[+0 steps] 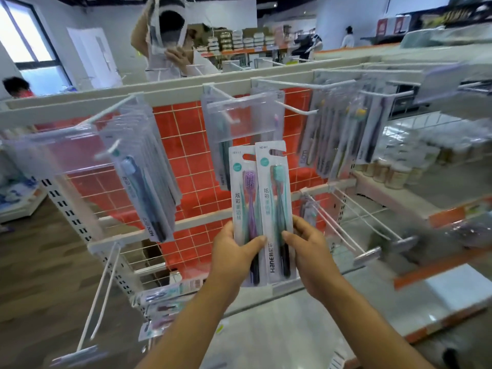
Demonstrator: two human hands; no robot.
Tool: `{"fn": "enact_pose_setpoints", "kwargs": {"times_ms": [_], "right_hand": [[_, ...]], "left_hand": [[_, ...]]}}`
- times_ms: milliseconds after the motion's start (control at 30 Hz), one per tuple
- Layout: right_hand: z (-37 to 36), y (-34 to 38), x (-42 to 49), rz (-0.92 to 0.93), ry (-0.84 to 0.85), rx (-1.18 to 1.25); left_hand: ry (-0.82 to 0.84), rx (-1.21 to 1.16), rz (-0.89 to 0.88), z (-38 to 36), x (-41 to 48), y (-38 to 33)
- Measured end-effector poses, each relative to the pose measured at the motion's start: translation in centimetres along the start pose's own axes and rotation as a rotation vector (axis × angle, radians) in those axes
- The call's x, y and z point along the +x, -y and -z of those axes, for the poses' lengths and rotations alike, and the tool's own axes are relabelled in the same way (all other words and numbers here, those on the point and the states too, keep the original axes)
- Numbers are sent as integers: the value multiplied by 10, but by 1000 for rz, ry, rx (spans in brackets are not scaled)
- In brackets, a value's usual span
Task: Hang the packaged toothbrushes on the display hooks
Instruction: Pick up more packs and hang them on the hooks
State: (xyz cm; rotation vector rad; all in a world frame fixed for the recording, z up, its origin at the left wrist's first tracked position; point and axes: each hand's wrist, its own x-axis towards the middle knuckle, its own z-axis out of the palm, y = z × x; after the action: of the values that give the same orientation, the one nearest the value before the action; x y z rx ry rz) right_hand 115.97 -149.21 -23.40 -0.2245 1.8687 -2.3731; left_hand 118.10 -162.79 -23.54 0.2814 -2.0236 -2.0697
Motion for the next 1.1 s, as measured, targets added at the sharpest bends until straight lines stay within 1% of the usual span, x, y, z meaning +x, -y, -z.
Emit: {"fn": "enact_pose_setpoints", "kwargs": {"times_ms": [167,333,567,700,833,900,1000,1100], "right_hand": [[32,9,9,-41,40,8],[49,11,16,-85,90,8],[44,6,22,-122,80,-1],[30,9,22,-138,47,40],[12,13,17,-109,96,64],[4,14,13,-64,121,59],[-8,17,10,21,148,38],[-17,21,8,78,181,29]], "left_hand": [[-43,-9,22,-34,0,3],[-106,-17,36,-48,-2,4],[-184,-31,33,-45,-5,6],[-284,-8,24,-29,-4,7],[-354,-20,39,-11,0,6],[-372,10,28,-3,2,7],[-359,46,7,8,3,7],[-342,23,6,15,5,7]]}}
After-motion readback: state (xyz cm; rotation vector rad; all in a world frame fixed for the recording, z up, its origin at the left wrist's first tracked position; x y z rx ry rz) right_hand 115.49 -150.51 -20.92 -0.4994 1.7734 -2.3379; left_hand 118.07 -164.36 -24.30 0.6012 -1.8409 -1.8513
